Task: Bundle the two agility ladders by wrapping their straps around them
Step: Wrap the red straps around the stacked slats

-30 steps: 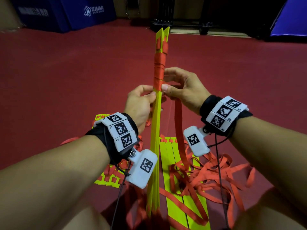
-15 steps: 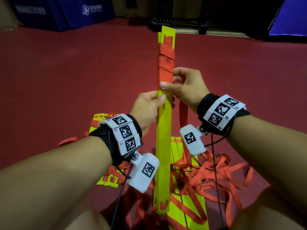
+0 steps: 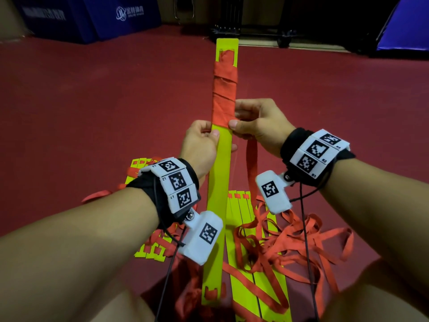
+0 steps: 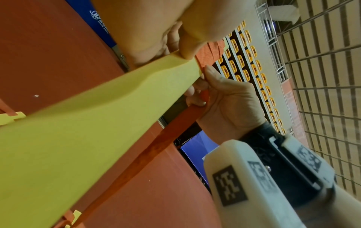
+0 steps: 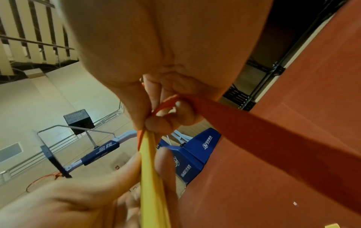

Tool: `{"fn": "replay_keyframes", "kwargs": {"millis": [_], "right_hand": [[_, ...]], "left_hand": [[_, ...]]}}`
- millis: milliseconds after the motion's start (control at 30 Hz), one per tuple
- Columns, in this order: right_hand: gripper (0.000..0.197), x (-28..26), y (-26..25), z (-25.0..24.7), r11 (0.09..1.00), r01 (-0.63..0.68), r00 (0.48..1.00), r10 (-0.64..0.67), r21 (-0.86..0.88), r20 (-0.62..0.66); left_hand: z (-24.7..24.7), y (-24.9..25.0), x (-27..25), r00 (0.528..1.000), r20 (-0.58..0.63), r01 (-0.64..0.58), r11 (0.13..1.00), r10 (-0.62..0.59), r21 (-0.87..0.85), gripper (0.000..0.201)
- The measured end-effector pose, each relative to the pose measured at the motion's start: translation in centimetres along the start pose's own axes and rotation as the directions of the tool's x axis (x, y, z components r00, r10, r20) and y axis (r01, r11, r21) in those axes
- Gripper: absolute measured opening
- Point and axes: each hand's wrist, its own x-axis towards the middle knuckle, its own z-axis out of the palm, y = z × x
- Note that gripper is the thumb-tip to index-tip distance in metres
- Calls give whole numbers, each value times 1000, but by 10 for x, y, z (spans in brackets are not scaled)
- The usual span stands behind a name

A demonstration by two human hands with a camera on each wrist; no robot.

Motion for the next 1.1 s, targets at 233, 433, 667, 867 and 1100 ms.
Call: {"fn": "replay_keyframes", "kwargs": {"millis": [233, 433, 667, 867, 1100], "right_hand": [[32, -3, -1, -6, 993, -34, 999, 29, 113, 45], [25, -6, -2, -4, 998, 54, 998, -54, 19, 24], [33, -6, -7, -1, 1000, 22, 999, -22, -16, 43], [18, -4, -6, 1, 999, 41, 999, -41, -20, -12], [19, -3, -7, 4, 996, 36, 989, -47, -80, -139]], "left_hand": [[-4, 2, 3, 999, -22, 28, 999, -28, -28, 18], [-8, 1, 4, 999, -13, 43, 997, -44, -70, 20], [-4, 6, -3, 997, 65, 35, 998, -31, -51, 25], [-3, 3, 0, 996, 84, 44, 994, -36, -102, 19], [0, 5, -3, 993, 106, 59, 984, -41, -167, 38]]}}
